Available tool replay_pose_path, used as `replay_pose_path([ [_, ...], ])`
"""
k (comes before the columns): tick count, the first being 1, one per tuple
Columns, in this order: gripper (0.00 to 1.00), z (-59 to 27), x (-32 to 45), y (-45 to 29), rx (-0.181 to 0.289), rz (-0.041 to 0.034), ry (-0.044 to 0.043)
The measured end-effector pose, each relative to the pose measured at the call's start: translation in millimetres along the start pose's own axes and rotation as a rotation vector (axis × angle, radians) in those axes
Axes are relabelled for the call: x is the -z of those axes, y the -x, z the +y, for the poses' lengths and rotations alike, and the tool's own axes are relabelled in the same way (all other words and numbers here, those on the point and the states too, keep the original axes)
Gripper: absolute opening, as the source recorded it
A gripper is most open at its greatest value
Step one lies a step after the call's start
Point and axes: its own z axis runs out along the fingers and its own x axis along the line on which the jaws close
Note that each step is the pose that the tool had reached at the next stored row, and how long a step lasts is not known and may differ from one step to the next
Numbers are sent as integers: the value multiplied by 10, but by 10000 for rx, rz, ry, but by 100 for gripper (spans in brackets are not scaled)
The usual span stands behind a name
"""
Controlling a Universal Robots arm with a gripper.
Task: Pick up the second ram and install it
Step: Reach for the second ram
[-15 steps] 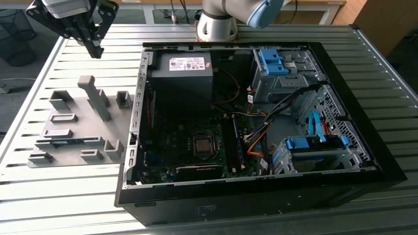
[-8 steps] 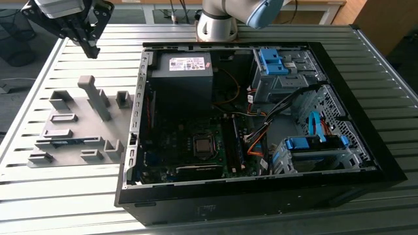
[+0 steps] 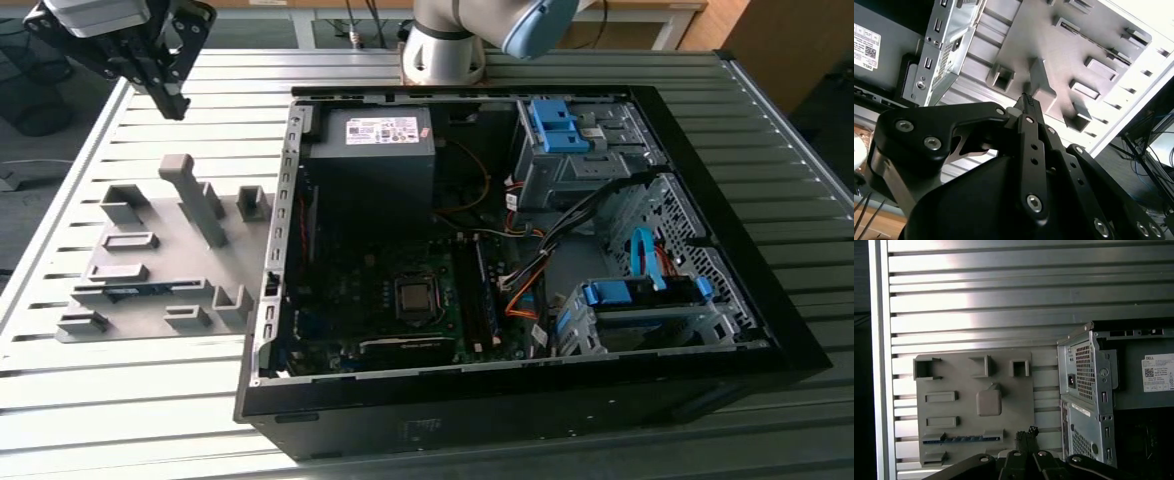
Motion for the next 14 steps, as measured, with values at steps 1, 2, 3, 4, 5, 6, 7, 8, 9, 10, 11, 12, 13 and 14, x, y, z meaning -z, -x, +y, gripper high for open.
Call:
replay_pose_path([
  [1,11,-3,1,-29,1,0,0],
  [2,11,-4,1,-41,0,0,0],
  [3,11,-4,1,-44,0,-1,0],
  [4,11,-4,1,-44,1,0,1],
  [5,11,-4,1,-44,2,0,0],
  [6,11,-4,1,-44,1,0,0],
  [7,11,-3,2,-45,0,1,-1],
  [8,11,-4,2,-48,0,0,0],
  [9,11,-5,2,-62,-2,0,0],
  [10,11,-7,3,-86,0,1,-1],
  [11,11,-9,3,-116,0,0,0],
  [12,11,-11,4,-144,0,0,0],
  [13,11,-15,5,-171,0,0,0],
  [14,11,-21,6,-194,-1,0,0],
])
